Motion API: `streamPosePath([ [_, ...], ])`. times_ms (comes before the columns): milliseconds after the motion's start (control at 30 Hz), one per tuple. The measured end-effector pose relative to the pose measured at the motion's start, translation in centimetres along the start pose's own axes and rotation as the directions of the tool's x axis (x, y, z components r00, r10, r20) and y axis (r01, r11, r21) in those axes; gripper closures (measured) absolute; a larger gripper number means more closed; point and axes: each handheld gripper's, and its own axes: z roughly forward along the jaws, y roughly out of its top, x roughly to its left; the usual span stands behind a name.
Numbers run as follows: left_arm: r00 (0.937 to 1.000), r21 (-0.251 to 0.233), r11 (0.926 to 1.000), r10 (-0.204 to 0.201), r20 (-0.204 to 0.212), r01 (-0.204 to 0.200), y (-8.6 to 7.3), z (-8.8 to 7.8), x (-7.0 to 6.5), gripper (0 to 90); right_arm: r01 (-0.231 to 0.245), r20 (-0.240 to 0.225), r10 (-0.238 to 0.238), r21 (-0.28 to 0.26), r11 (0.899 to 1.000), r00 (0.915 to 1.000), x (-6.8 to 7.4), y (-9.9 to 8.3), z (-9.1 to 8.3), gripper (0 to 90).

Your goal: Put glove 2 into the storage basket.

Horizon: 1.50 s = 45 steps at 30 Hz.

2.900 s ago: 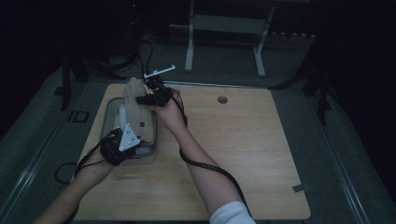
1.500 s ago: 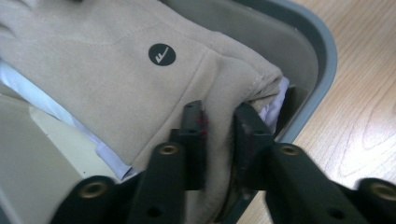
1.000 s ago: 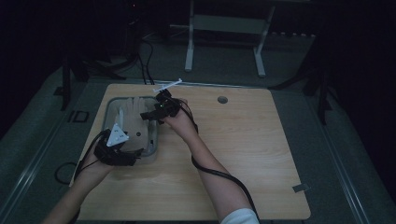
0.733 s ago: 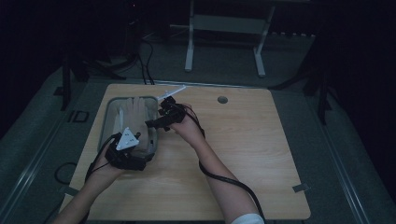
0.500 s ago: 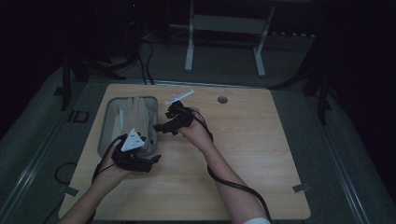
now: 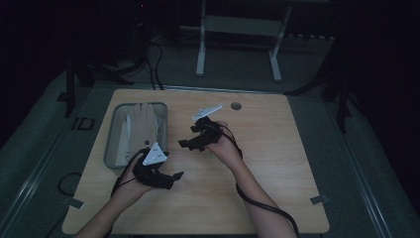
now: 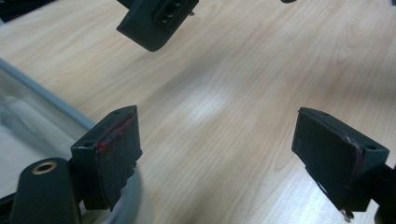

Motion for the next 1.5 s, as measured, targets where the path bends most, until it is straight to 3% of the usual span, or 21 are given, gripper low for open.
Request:
streamPosePath([
  [567,0.9955,0.013,0.9995,0.028,0.091,-0.029,-0.1,3.2,-2.3,15.8,-0.032,0.018,0.031,0.019,0.999,0.9993,-1.4,-5.7,-1.6,19.8],
  [867,0.9879,0.051,0.9979,0.031,0.152,-0.039,-0.6,5.0,-3.3,15.8,-0.058,0.022,0.057,0.039,0.998,0.9981,-1.9,-8.4,-1.8,19.3],
  [933,0.9841,0.069,0.9959,0.045,0.172,-0.058,-0.9,5.8,-3.8,15.8,-0.060,0.014,0.060,0.036,0.998,0.9981,-2.0,-9.2,-1.8,18.6],
  [1500,0.9721,0.087,0.9931,0.057,0.227,-0.079,-2.1,8.0,-4.5,15.8,-0.017,0.054,0.015,0.031,0.999,0.9984,-2.2,-12.8,-2.5,16.4],
])
